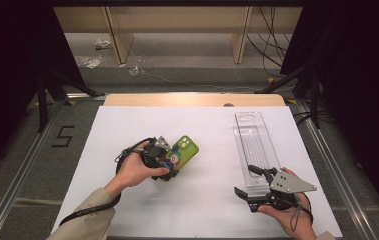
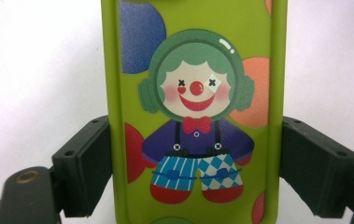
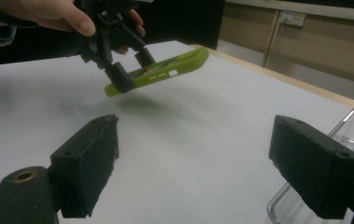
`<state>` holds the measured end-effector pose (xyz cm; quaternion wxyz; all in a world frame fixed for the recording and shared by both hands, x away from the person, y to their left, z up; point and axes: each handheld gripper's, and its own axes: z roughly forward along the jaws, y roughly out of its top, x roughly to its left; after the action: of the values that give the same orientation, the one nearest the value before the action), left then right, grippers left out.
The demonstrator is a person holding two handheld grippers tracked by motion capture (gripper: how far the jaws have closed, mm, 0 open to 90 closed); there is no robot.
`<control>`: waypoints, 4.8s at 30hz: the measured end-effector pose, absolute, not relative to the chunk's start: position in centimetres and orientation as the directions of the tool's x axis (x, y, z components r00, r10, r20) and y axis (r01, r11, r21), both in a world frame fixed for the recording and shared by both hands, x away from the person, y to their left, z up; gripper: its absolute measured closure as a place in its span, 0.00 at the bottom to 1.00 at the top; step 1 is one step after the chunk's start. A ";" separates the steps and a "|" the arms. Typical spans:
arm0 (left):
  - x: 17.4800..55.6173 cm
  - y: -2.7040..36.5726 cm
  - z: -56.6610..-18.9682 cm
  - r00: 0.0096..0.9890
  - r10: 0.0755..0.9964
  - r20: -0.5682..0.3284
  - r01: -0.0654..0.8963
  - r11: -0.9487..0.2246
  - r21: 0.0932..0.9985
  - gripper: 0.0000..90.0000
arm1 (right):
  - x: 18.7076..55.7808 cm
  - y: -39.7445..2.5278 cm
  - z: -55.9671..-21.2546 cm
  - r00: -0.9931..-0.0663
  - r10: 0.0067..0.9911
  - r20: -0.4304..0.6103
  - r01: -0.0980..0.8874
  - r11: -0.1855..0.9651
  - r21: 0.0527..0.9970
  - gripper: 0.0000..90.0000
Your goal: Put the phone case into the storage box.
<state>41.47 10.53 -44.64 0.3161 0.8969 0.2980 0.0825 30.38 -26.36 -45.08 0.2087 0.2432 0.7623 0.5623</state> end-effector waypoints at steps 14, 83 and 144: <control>40.2 11.4 -44.9 0.784 0.615 -0.079 0.490 -0.537 0.686 0.18 | 30.4 -26.4 -45.1 -0.790 0.612 -0.038 0.141 0.241 0.960 0.19; 35.1 10.6 -45.0 0.797 0.602 -0.040 0.374 -0.441 0.816 0.18 | 33.0 -22.3 -43.8 -0.763 0.646 -0.005 0.175 0.214 0.961 0.20; 34.7 7.3 -45.3 0.809 0.588 0.015 0.320 -0.461 0.828 0.18 | 34.2 -20.5 -43.2 -0.768 0.640 0.007 0.180 0.206 0.962 0.20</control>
<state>34.72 7.25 -45.34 0.4434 0.8413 0.2698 0.1512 34.20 -20.48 -43.20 0.2026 0.2735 0.7497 0.5676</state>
